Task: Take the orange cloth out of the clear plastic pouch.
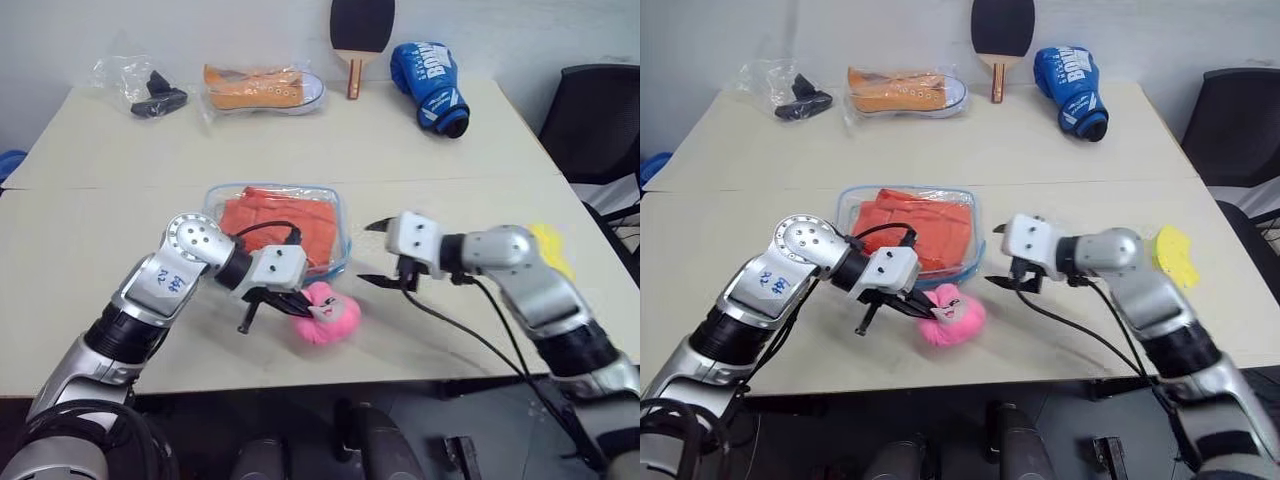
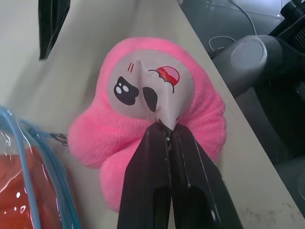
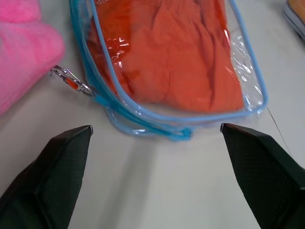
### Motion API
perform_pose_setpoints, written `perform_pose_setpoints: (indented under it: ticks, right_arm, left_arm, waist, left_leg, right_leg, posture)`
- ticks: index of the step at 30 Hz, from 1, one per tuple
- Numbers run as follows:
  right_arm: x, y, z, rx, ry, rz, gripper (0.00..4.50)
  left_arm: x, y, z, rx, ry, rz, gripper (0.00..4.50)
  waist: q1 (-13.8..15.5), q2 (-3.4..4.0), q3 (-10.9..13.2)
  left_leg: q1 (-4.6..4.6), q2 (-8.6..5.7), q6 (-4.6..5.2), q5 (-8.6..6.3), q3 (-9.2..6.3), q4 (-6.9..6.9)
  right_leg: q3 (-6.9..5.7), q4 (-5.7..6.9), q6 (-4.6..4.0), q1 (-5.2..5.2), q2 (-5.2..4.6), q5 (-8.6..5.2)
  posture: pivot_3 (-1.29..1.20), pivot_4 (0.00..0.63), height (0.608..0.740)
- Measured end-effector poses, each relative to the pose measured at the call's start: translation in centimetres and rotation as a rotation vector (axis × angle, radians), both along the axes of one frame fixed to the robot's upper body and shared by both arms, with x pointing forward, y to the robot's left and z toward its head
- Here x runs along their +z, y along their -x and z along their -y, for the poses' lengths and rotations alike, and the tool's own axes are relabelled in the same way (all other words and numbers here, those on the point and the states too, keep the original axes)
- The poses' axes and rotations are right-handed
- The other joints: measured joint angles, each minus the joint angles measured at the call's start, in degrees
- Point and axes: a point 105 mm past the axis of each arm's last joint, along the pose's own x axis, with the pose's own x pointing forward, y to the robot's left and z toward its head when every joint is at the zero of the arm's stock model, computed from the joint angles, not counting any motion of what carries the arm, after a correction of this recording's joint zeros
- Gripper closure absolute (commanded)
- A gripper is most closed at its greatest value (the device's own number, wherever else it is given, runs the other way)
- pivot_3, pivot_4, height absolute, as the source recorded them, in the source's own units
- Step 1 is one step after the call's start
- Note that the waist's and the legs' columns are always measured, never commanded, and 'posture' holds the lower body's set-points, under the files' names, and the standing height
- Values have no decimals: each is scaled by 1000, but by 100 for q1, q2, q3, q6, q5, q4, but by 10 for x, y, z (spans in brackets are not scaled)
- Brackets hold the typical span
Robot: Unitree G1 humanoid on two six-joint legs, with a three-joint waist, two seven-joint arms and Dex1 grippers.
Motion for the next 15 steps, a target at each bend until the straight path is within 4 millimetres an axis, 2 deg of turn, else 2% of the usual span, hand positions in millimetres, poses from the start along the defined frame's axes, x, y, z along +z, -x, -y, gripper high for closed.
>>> perform_pose_setpoints:
  ticks: [2,5,7,15]
  right_arm:
    - [-2,-8,-2,6,18,26,0]
    - [-5,-15,-5,23,34,39,635]
    - [-9,-16,-8,49,41,38,1268]
    - [-22,-16,-24,111,56,25,1268]
  left_arm:
    - [4,1,-3,19,19,-11,4463]
    - [9,1,-7,48,37,-6,4500]
    - [13,-2,-11,76,45,6,4500]
    - [14,-4,-14,106,71,5,4500]
  waist:
    - [-7,0,0]
    - [-12,0,0]
    - [-13,0,0]
    - [-36,0,0]
  left_leg:
    - [-1,3,0,0,0,-1]
    - [-1,5,1,0,-1,-1]
    - [1,7,1,0,-3,-2]
    - [3,11,1,0,-3,-2]
  right_leg:
    - [-1,2,0,-1,-2,0]
    - [-3,6,0,-1,-1,0]
    - [-2,8,-1,-1,-1,0]
    - [0,14,-1,-3,-2,0]
  posture:
    - [0,150,740]
    - [0,150,740]
    - [0,150,740]
    - [0,150,740]
